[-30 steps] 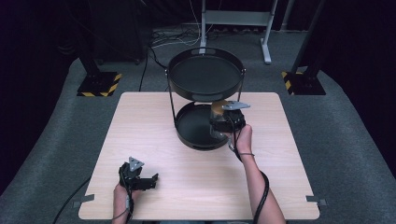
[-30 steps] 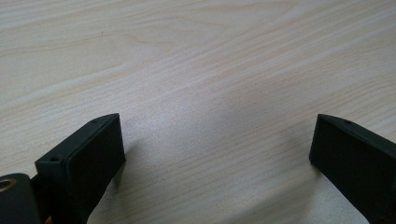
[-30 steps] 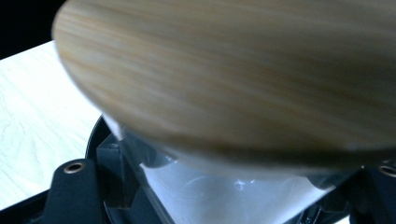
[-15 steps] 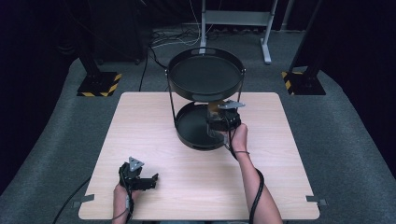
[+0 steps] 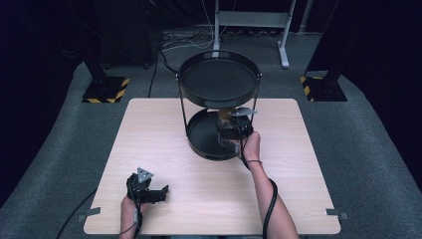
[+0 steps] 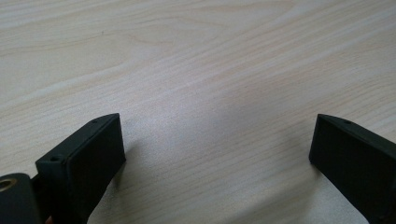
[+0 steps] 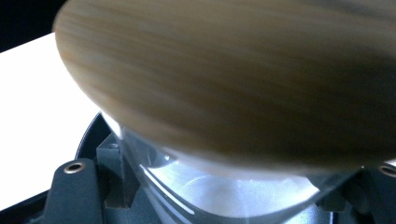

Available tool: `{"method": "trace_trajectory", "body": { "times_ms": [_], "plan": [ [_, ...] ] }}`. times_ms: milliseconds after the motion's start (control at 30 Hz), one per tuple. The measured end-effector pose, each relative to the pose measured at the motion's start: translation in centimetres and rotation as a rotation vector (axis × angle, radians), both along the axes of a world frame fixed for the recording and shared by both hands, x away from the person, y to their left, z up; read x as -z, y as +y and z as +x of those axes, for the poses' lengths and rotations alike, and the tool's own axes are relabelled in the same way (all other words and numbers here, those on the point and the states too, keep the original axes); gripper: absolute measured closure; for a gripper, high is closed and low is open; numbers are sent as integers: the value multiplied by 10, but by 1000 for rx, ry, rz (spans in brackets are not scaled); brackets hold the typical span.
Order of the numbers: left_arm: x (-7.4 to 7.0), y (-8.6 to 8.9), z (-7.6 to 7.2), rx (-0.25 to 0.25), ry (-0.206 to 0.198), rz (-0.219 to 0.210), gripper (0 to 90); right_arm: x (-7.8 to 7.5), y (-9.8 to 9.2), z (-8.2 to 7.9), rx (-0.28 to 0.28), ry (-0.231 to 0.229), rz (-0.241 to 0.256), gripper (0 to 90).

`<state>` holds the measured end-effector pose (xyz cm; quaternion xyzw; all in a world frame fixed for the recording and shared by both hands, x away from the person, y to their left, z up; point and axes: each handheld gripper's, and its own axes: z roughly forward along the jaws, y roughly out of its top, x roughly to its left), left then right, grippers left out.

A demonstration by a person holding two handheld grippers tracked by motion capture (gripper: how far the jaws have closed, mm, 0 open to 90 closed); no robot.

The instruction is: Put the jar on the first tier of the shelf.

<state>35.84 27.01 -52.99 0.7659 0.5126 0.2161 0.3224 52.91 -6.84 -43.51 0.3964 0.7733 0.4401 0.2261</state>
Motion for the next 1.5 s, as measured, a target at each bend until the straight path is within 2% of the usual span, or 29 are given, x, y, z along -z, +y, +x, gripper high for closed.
{"method": "trace_trajectory", "body": {
  "times_ms": [467, 833, 1200, 1500],
  "plan": [
    [0, 0, 0, 2, 0, 0, 31, 5, 11, 8, -7, 19, -4, 255],
    [0, 0, 0, 4, 0, -1, 32, 16, 17, 15, -34, 36, -3, 255],
    [0, 0, 0, 5, 0, -1, 32, 20, 19, 20, -27, 36, -21, 255],
    [0, 0, 0, 6, 0, 0, 32, 24, 19, 23, -8, 26, -10, 255]
  ]
}}
